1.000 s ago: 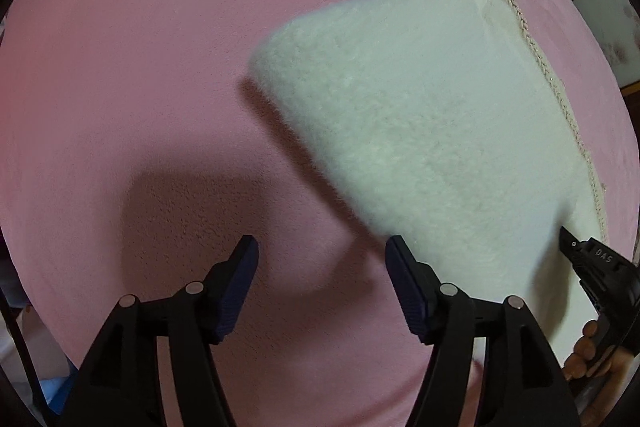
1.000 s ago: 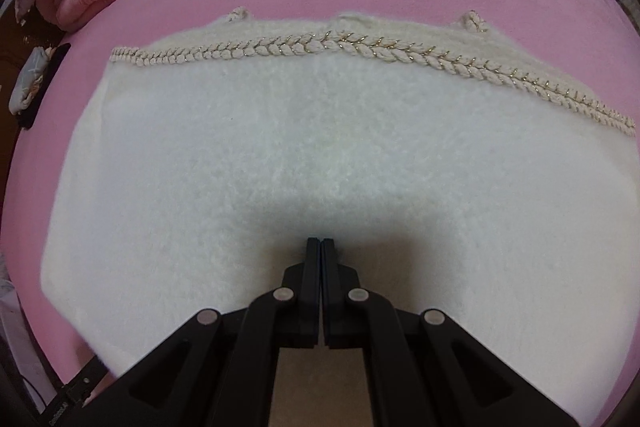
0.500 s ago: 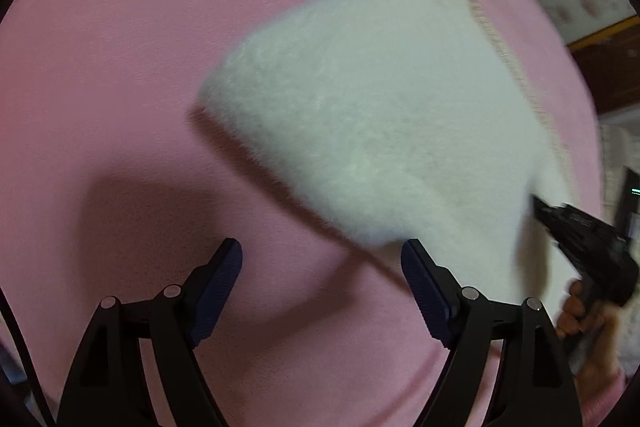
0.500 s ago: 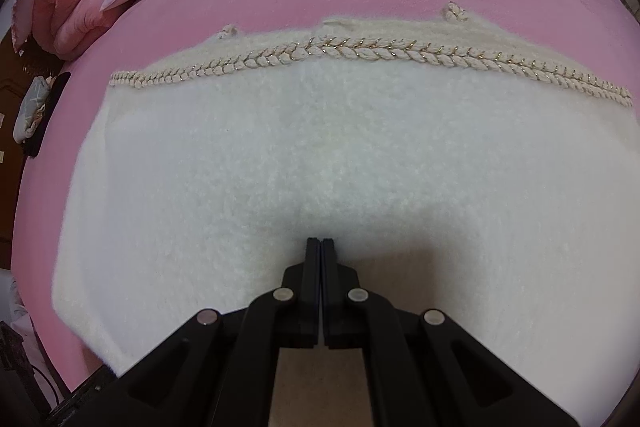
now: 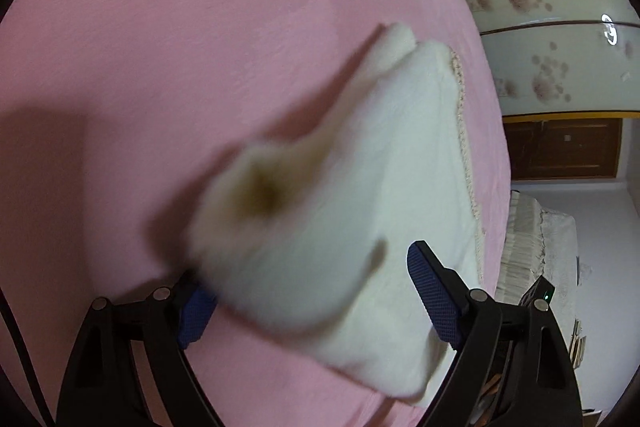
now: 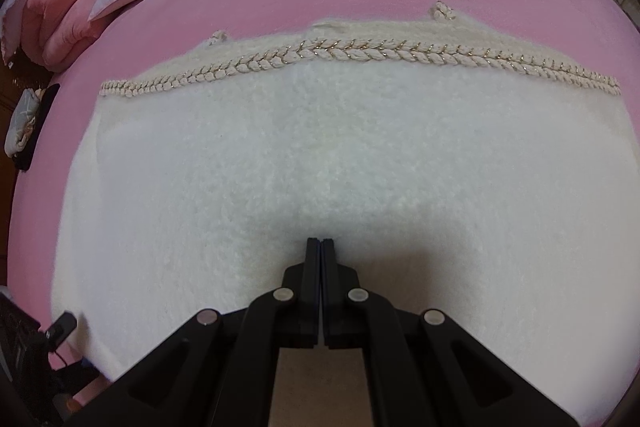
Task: Fold large clothes
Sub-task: 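Grasp the folded cardigan end with the left gripper and lift it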
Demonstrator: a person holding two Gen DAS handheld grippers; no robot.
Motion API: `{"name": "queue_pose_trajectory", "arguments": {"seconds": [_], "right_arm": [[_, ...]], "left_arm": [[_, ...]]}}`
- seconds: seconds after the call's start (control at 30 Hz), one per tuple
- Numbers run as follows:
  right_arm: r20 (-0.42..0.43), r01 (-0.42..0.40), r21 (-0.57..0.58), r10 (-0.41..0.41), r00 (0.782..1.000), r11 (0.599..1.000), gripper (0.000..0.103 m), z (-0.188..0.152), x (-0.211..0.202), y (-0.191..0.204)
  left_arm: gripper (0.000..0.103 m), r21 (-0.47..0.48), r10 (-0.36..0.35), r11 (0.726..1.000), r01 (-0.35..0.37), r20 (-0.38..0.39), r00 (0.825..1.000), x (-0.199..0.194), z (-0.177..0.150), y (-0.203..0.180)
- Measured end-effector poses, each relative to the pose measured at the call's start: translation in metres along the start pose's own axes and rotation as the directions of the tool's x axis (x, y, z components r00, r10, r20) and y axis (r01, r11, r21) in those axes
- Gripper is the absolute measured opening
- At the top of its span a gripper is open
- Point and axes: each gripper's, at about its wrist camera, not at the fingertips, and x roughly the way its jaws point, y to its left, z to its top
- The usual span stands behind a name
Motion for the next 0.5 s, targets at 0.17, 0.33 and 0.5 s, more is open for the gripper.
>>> {"name": "queue_pose_trajectory", "arguments": {"seconds": [0.17,0.33,0.5], "right_arm": [[-0.003,-0.05,0.027,0.05,0.999,0.998,0.0,0.002,0.002,-0.009],[0.011,-0.156,0.099,0.156,0.988,0.983,0.0,0.002,0.003,-0.03],[0.036,-0.289,0.164,0.287,0.957,0.943,0.0,-0.003,0.007,-0.052]], "left_arm": [[0.083,0.095,0.054,0.994,-0.055,0.017,0.998,0.026,0.013,-0.022],[0.052,0.057,0.082,0.994,-0.09,0.134,0.988,0.006,0.002,-0.019],[0.025,0.174,0.138,0.966,-0.191,0.277,0.951,-0.019,-0.033,-0.049]]}}
